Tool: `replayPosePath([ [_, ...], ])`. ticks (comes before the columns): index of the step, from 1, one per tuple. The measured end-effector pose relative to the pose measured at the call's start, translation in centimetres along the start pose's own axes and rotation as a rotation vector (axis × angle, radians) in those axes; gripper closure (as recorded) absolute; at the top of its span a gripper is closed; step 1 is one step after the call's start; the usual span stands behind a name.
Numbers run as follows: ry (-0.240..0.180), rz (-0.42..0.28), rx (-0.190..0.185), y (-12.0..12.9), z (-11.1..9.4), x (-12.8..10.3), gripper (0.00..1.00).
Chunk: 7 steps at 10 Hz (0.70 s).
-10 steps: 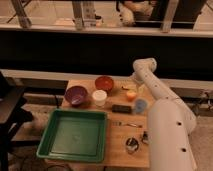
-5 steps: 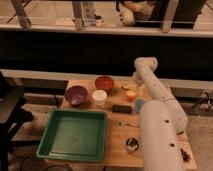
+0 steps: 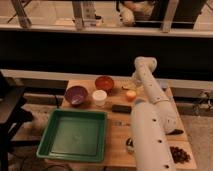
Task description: Place banana in metal cup
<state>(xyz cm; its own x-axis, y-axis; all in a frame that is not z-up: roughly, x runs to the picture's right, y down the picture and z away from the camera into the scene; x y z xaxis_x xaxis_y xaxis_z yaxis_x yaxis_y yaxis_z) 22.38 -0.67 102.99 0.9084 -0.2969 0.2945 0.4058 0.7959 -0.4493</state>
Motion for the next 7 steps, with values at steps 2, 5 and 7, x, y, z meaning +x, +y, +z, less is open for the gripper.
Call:
replayPosePath([
  [2, 0.002, 0.003, -0.001, 0.2, -0.05, 0.26, 0.37],
  [5, 0.001, 0.002, -0.001, 0.11, -0.05, 0.15, 0.67],
  [7, 0.001, 0.003, -0.001, 0.17, -0.05, 0.21, 0.87],
])
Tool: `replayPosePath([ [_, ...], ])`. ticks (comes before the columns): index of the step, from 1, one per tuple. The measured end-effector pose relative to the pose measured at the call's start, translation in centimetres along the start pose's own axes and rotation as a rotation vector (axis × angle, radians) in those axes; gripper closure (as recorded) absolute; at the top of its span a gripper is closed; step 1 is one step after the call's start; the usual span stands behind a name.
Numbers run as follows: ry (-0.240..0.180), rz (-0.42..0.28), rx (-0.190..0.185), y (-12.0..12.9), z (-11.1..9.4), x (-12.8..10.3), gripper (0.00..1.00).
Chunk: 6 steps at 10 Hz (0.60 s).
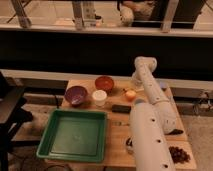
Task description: Place banana in metal cup
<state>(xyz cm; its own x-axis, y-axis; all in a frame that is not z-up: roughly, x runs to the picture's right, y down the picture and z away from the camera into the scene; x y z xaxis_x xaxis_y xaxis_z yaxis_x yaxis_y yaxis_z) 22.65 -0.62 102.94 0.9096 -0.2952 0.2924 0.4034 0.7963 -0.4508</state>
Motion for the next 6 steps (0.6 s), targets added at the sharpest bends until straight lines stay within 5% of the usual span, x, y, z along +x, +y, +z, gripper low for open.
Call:
replayPosePath([
  [2, 0.0, 0.0, 0.0, 0.0, 0.0, 0.0, 1.0],
  [6, -0.051, 0.058, 0.028, -0.2, -2.0, -0.7, 1.0],
])
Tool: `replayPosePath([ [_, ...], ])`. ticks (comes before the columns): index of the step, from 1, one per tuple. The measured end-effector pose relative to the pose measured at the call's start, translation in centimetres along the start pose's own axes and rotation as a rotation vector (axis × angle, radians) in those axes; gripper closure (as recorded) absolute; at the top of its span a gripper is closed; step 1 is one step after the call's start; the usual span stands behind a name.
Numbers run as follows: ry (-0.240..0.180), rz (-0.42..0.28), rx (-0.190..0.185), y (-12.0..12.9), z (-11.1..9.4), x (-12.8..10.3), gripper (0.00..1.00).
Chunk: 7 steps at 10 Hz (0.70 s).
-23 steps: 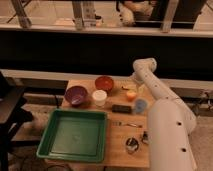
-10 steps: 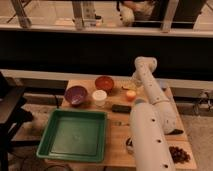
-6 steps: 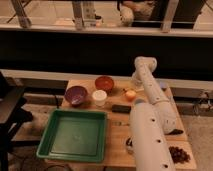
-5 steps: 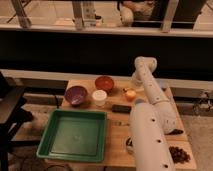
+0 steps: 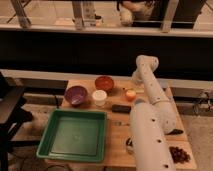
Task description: Place banana in metal cup
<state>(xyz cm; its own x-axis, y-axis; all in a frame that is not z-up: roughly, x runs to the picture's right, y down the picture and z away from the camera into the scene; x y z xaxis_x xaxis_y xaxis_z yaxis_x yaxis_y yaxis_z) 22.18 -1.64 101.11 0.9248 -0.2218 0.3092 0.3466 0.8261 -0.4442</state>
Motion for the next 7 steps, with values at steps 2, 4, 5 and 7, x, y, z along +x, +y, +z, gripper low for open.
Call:
replayPosePath([
  [2, -0.005, 0.002, 0.029, 0.8, -1.7, -0.5, 1.0],
  [4, -0.014, -0.008, 0.047, 1.6, -3.8, -1.8, 1.0],
  [5, -0.017, -0.008, 0.052, 2.2, -4.2, -2.1, 1.0],
  [7, -0.012, -0.007, 0.091, 3.4, -5.4, -1.9, 1.0],
])
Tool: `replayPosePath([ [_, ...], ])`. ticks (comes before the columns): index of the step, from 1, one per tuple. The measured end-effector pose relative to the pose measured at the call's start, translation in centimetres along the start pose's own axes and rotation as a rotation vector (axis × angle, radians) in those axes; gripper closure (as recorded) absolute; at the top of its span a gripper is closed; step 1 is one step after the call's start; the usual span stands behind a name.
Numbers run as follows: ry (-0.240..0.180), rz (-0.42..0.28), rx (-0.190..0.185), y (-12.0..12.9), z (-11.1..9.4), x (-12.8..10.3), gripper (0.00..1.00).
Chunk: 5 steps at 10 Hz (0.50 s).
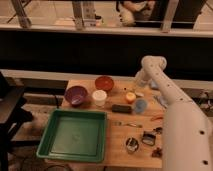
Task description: Place banana in metal cup
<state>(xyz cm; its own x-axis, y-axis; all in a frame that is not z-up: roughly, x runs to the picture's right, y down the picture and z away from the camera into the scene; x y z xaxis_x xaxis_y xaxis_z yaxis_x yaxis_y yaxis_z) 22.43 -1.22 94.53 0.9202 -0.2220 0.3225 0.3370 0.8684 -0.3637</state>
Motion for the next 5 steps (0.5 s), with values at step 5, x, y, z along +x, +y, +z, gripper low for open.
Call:
replayPosePath([
  [5, 0.015, -0.016, 0.124, 0.3, -2.2, 0.1, 1.0],
])
